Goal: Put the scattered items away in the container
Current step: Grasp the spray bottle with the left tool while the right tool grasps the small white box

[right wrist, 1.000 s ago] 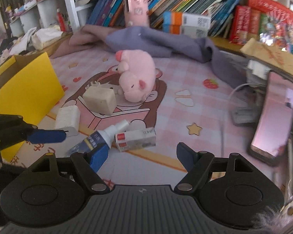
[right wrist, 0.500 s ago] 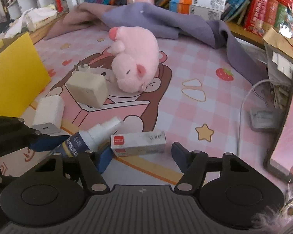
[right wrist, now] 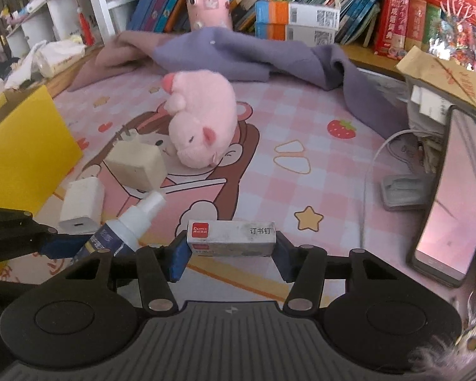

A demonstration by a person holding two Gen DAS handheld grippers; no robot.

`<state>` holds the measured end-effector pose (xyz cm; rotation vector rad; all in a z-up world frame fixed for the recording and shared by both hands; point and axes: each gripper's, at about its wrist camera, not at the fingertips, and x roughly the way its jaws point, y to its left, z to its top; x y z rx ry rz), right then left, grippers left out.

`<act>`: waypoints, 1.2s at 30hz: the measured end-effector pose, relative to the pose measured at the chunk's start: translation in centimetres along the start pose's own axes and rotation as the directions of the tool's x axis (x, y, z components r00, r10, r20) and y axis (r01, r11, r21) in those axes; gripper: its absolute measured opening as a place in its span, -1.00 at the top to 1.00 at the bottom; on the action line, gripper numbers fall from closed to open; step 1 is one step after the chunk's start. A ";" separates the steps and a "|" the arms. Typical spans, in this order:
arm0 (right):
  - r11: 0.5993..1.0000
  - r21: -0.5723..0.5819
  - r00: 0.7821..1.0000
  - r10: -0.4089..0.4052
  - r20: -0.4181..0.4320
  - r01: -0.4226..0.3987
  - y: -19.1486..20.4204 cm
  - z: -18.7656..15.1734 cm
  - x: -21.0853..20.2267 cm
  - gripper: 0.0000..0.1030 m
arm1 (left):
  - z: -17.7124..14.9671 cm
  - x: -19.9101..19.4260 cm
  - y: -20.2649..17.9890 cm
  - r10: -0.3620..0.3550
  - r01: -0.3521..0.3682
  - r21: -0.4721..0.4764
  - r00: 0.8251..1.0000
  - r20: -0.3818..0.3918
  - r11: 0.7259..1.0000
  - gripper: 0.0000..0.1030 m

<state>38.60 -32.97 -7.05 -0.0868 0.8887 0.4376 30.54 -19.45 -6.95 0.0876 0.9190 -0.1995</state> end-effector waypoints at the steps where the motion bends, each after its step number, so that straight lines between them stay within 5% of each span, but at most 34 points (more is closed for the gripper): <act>1: 1.000 -0.001 1.000 0.002 0.008 -0.002 0.0 -0.1 -0.6 0.00 | -0.1 -0.7 0.1 -0.003 0.003 -0.011 1.000 0.007 1.000 0.39; 16: 0.998 -0.037 0.996 0.058 0.072 -0.055 3.6 -3.1 -8.4 0.00 | -3.0 -9.5 2.0 -0.075 0.086 -0.117 0.993 0.097 0.989 0.39; 36: 0.993 0.033 0.984 -0.118 0.134 0.114 13.5 -8.8 -14.9 0.00 | -10.6 -17.0 7.1 -0.252 0.262 -0.036 0.953 0.169 0.964 0.39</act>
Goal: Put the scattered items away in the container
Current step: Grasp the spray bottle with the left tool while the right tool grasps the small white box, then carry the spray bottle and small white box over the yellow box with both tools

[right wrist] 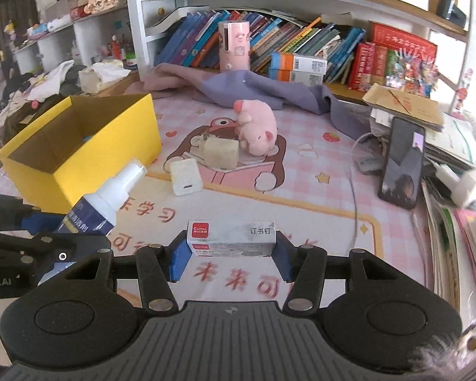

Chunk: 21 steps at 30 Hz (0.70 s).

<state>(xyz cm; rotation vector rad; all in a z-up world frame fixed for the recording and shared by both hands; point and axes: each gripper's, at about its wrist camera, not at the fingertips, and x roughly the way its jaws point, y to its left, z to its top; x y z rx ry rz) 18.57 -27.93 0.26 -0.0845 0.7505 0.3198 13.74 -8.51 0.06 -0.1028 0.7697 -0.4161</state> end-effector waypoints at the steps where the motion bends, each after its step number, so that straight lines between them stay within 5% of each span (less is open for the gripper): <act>1: 1.000 0.001 1.000 -0.007 0.002 0.007 0.7 -0.3 -0.4 0.00 | -0.5 -0.7 0.3 -0.006 0.006 -0.003 1.000 0.003 1.000 0.39; 12: 0.993 0.059 0.993 -0.109 0.044 0.106 9.4 -6.0 -6.1 0.00 | -6.0 -7.7 4.4 -0.057 0.057 -0.009 0.998 0.008 0.998 0.39; 21: 0.997 -0.001 0.997 -0.079 0.023 0.079 15.2 -7.9 -8.3 0.00 | -8.0 -10.9 6.5 -0.059 0.059 -0.053 0.998 0.006 0.997 0.40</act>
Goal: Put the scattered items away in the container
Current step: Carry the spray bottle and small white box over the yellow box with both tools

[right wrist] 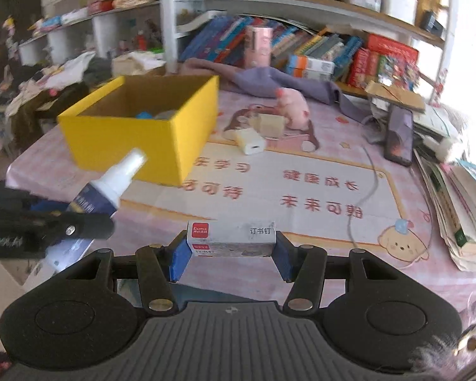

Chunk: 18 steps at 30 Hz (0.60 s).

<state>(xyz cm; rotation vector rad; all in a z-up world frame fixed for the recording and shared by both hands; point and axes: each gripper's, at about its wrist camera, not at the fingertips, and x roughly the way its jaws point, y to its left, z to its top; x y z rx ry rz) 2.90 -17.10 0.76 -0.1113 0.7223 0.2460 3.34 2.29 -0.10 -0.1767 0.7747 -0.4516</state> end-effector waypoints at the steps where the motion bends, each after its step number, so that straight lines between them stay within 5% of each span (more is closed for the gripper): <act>1: 1.000 -0.012 1.000 0.005 0.001 -0.005 0.5 0.0 -0.1 0.00 | -0.2 -0.2 0.1 0.001 -0.001 -0.001 1.000 0.003 1.000 0.40; 18: 0.978 -0.148 0.989 0.149 0.019 -0.144 6.8 1.5 0.6 0.00 | -1.9 -6.0 5.2 0.161 -0.149 -0.125 0.982 0.095 0.981 0.40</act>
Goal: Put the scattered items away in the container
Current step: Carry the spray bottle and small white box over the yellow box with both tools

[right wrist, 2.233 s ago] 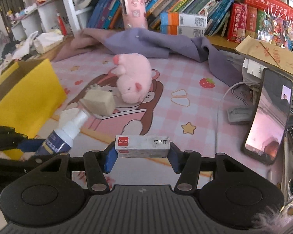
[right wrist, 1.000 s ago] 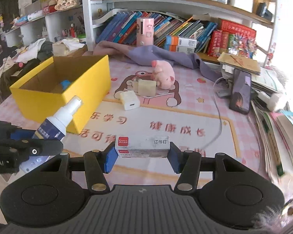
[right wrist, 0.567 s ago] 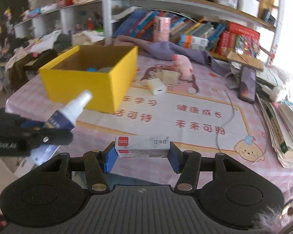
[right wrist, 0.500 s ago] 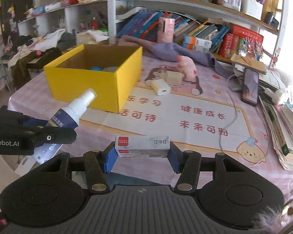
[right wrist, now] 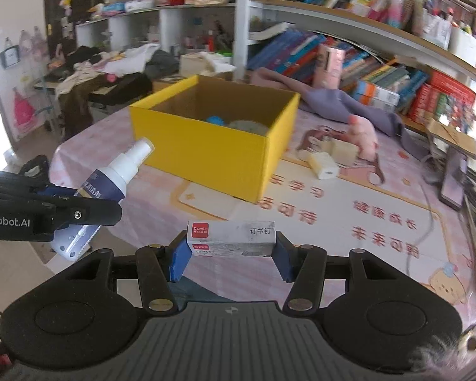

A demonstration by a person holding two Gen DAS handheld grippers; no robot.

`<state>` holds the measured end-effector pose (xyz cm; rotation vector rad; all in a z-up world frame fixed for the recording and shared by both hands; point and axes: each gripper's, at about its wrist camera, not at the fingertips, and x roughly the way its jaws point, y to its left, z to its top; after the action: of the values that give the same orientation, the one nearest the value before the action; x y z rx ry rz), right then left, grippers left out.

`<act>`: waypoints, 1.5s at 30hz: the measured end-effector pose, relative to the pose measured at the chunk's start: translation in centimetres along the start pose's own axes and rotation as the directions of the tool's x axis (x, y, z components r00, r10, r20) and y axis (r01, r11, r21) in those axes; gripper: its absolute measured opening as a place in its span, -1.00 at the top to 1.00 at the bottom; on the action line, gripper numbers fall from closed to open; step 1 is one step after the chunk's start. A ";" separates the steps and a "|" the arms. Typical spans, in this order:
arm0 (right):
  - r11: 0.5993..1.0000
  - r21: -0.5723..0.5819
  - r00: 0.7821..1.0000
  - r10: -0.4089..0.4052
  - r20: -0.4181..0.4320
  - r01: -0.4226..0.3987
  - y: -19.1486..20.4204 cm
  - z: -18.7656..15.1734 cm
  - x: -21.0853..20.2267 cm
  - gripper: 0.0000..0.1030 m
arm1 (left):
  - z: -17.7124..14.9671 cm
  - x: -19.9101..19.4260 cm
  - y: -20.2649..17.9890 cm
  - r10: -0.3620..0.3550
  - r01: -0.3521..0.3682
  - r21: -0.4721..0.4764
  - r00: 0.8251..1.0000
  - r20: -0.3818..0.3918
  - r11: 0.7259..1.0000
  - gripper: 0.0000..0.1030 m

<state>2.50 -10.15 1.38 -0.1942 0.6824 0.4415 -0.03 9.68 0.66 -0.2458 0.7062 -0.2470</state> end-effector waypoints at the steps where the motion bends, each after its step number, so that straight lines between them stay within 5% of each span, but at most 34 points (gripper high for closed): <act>1: 1.000 -0.009 1.000 0.007 0.002 -0.007 0.4 0.2 0.1 0.00 | 0.1 -0.2 0.5 0.009 -0.009 -0.011 1.000 0.006 1.000 0.40; 7: 0.998 -0.064 1.000 0.023 0.021 -0.022 1.7 1.2 0.2 0.00 | 1.5 -0.6 1.8 0.033 -0.032 -0.035 0.999 0.043 0.999 0.40; 18: 0.993 -0.117 0.996 0.035 0.085 -0.025 0.4 4.3 2.4 0.00 | 6.4 2.5 1.9 -0.023 0.031 -0.067 0.994 0.110 0.997 0.40; 30: 0.985 -0.166 0.982 0.078 0.175 -0.049 -3.9 12.7 8.3 0.00 | 13.9 8.5 2.3 0.070 -0.073 0.028 0.992 0.104 0.997 0.39; 35: 0.985 -0.165 0.972 0.084 0.221 -0.048 -5.2 15.9 12.0 0.00 | 15.9 11.6 3.5 0.151 -0.150 -0.014 0.984 0.093 0.989 0.39; 41: 0.974 -0.206 0.987 0.113 0.114 -0.088 -6.0 17.2 18.0 0.00 | 17.5 15.6 5.2 0.222 -0.222 0.006 0.975 0.011 0.975 0.39; 45: 0.932 -0.347 0.991 0.127 0.032 -0.108 -5.5 18.1 21.9 -0.01 | 17.9 18.1 6.0 0.243 -0.242 0.020 0.969 -0.052 0.970 0.39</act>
<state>30.30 -2.17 1.20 -0.4732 0.5611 0.6793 25.92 12.29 1.00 -0.1378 0.7807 -0.0252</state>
